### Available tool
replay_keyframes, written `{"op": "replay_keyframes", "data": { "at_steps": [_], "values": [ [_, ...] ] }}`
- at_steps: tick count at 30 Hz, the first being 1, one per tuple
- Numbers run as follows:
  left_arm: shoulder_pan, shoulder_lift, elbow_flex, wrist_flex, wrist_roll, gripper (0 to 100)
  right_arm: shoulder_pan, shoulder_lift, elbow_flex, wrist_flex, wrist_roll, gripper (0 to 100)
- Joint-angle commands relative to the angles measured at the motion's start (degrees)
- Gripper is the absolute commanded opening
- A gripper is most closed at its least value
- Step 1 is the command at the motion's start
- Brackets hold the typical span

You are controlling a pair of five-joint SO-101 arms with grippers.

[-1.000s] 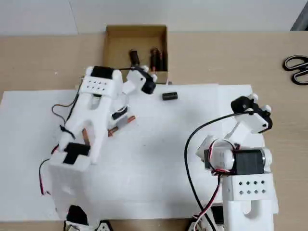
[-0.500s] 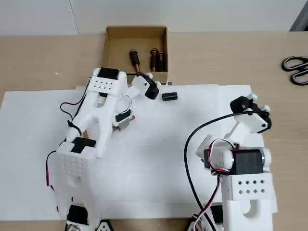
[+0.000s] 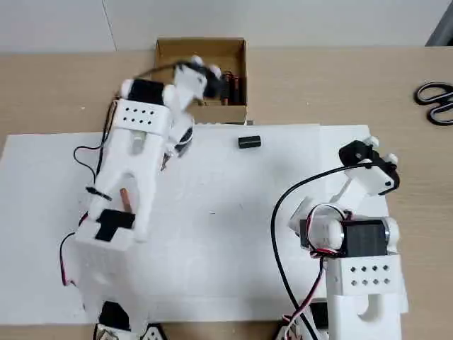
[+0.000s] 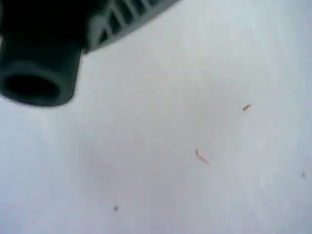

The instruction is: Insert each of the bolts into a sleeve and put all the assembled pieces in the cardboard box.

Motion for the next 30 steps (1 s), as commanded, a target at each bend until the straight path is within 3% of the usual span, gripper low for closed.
{"op": "replay_keyframes", "data": {
  "at_steps": [1,8,10,15,19,24,30],
  "values": [
    [-0.79,-4.4,-3.03,0.0,21.63,0,1.89,-1.19,-0.35,-1.1,0.44,0.3],
    [-4.22,-2.37,-0.48,0.18,38.42,0,3.74,-1.19,-0.35,-1.01,0.44,0.3],
    [-5.27,-2.2,-0.4,0.18,47.3,0,3.74,-1.19,-0.35,-1.01,0.44,0.3],
    [-5.8,-2.11,0.48,1.32,77.54,0,3.74,-1.19,-0.35,-1.01,0.44,0.3],
    [-4.84,-2.02,1.19,1.32,93.19,0,3.74,-1.19,-0.35,-1.01,0.44,0.3],
    [-4.66,-1.93,1.27,0.97,103.65,0,3.74,-1.19,-0.35,-1.01,0.44,0.3],
    [-5.01,-1.93,1.27,0.44,104.53,1,3.74,-1.19,-0.35,-1.01,0.44,0.3]
  ]
}}
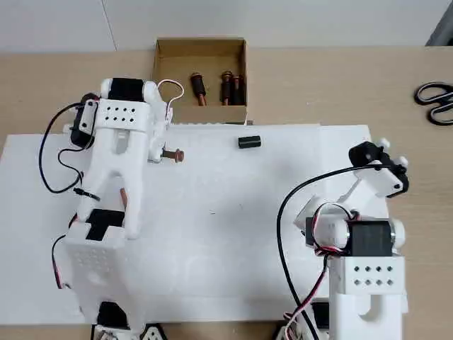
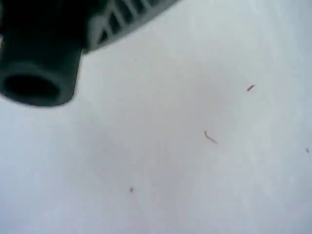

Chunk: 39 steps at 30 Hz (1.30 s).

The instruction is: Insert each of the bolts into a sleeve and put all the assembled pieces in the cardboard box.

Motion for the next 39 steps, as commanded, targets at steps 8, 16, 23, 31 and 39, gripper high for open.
{"op": "replay_keyframes", "data": {
  "at_steps": [8,16,23,31,39],
  "values": [
    [0.26,-1.67,-0.22,0.7,-15.38,21,0.66,-1.19,-0.35,-0.84,0.44,0.3],
    [-0.26,-1.76,0.57,1.05,-31.47,23,0.66,-1.19,-0.35,-0.84,0.44,0.3],
    [-4.84,-1.76,4.0,1.14,-61.45,23,0.66,-1.19,-0.35,-0.84,0.44,0.3],
    [-7.12,-1.76,4.26,1.05,-106.2,23,0.66,-1.19,-0.35,-0.92,0.53,0.3],
    [-6.68,-2.2,4.18,1.05,-135.21,20,0.31,-1.19,-0.35,-0.92,0.62,0.3]
  ]
}}
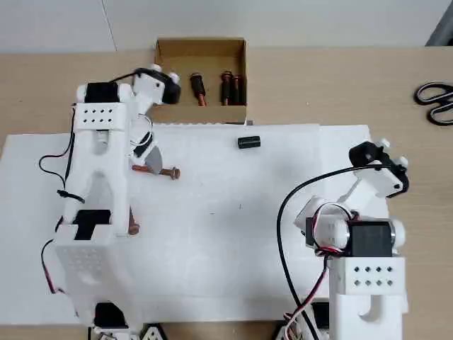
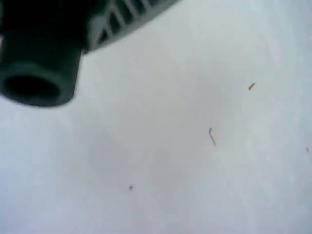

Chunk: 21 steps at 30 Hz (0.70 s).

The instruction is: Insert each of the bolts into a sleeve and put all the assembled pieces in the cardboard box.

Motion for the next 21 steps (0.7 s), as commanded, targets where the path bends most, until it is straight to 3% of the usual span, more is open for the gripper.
{"op": "replay_keyframes", "data": {
  "at_steps": [1,8,17,21],
  "values": [
    [0.09,-2.02,-0.4,1.14,-13.27,19,0.13,-1.01,-0.35,-0.92,0.7,0.3],
    [0.62,-1.67,-0.4,-1.85,-28.66,19,0.13,-1.01,-0.35,-0.75,0.7,0.3],
    [2.73,0.7,-0.4,-4.75,-37.1,19,0.13,-0.57,-0.35,-0.84,0.7,0.3],
    [4.31,3.08,-0.4,-4.84,-37.36,19,0.13,-0.48,-0.35,-0.92,0.7,0.3]
  ]
}}
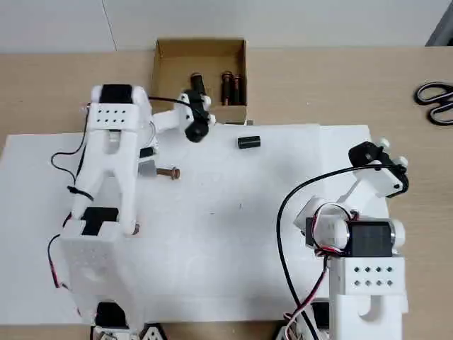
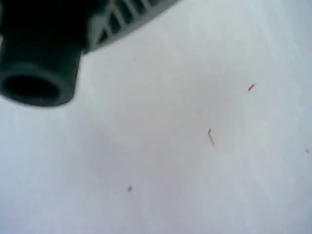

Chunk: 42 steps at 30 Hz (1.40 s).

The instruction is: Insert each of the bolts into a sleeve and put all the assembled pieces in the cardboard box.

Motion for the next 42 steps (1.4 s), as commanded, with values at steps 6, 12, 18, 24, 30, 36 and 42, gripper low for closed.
{"op": "replay_keyframes", "data": {
  "at_steps": [6,12,18,24,30,36,42],
  "values": [
    [2.55,2.46,-0.57,-1.32,-0.53,19,0.31,-0.48,-0.35,-0.92,0.7,0.3],
    [2.81,6.42,-0.57,-5.1,-0.53,19,0.31,-0.48,-0.35,-0.84,0.7,0.3],
    [3.08,9.76,-0.66,-6.51,-0.53,12,0.31,-0.48,-0.35,-0.57,0.7,0.3],
    [3.69,11.08,-0.66,-7.82,-0.53,6,0.31,-0.48,-0.35,-0.48,0.7,0.3],
    [5.19,10.64,-0.92,-6.77,-0.35,1,0.31,-0.92,-0.35,-0.4,0.7,0.3],
    [6.24,10.64,-11.91,5.19,-0.09,1,0.22,-1.01,-0.7,-0.4,0.7,0.3],
    [5.8,5.27,-18.95,4.92,10.02,1,-3.82,-1.1,-4.66,-0.31,1.85,0.3]
  ]
}}
